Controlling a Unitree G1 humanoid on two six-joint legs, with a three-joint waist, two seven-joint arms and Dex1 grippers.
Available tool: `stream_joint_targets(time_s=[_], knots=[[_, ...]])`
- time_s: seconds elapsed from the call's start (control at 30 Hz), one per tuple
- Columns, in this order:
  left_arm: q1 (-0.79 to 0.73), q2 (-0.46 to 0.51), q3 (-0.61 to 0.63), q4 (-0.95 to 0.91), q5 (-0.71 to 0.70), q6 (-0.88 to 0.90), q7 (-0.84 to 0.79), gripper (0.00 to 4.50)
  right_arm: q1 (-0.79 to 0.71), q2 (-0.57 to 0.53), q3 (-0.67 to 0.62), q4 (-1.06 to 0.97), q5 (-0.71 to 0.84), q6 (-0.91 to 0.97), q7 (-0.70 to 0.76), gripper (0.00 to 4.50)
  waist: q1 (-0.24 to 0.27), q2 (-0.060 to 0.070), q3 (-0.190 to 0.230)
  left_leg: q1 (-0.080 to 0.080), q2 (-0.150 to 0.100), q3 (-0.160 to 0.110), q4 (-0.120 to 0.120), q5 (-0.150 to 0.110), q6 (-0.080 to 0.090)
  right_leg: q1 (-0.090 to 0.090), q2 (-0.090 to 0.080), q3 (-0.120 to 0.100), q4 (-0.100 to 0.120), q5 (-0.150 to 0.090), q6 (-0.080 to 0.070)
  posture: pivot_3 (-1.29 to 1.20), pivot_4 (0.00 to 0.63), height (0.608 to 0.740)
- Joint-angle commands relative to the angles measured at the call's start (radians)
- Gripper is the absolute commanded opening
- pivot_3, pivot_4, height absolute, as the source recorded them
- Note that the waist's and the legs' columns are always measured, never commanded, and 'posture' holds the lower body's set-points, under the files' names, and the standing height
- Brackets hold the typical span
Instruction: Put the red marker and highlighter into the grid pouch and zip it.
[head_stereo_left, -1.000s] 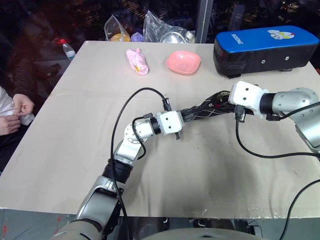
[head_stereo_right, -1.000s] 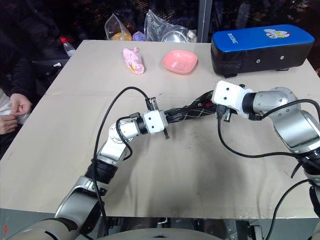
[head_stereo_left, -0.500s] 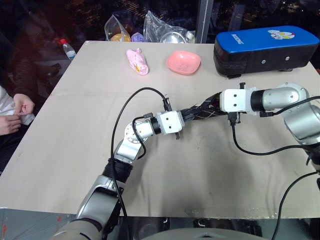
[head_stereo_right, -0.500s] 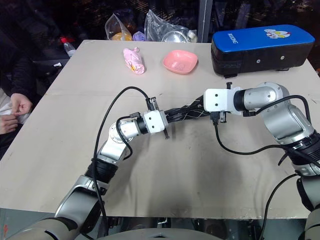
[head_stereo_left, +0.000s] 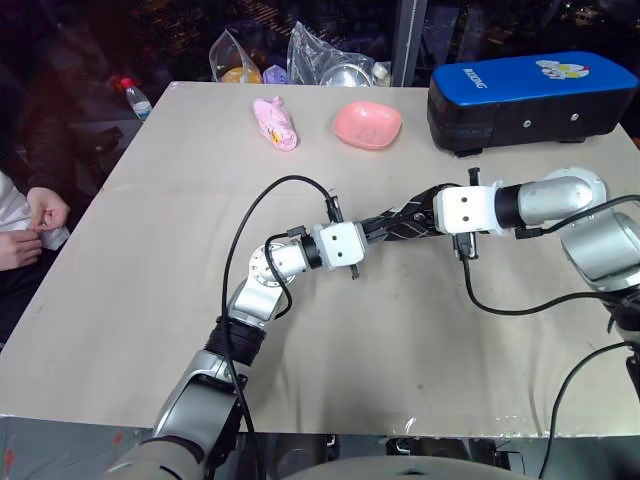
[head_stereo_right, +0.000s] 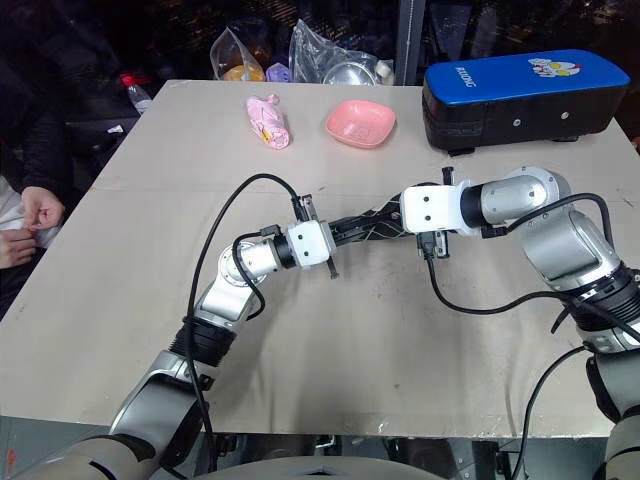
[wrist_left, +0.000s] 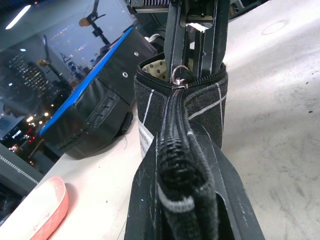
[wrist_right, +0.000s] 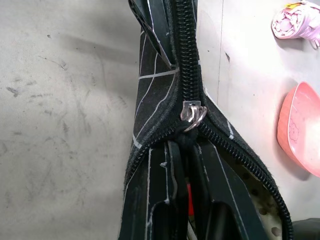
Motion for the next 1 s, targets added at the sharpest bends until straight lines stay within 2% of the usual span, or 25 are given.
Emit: stream_joint_targets(time_s=[0.03,0.37,1.0], knots=[[-0.009,-0.001,-0.002,-0.012,-0.005,-0.013,0.007,0.00,-0.008,-0.010,-0.069,-0.033,-0.009,0.012,-0.022,0.19,0.000,0.000,0.000,0.000,0.000,0.000,0.000,0.000,0.000,0.000,0.000,0.000,0.000,0.000,0.000,0.00,0.150,0.740],[-0.011,0.003,0.002,-0.003,-0.005,-0.013,0.009,0.00,0.020,-0.034,-0.137,-0.067,-0.012,0.047,-0.038,0.19,0.000,0.000,0.000,0.000,0.000,0.000,0.000,0.000,0.000,0.000,0.000,0.000,0.000,0.000,0.000,0.00,0.150,0.740],[-0.016,0.000,0.002,0.013,-0.003,-0.021,0.012,0.00,0.045,-0.016,-0.132,-0.095,-0.023,0.051,-0.045,0.19,0.000,0.000,0.000,0.000,0.000,0.000,0.001,0.000,0.000,0.000,0.000,0.000,0.001,0.000,0.000,0.00,0.150,0.740]])
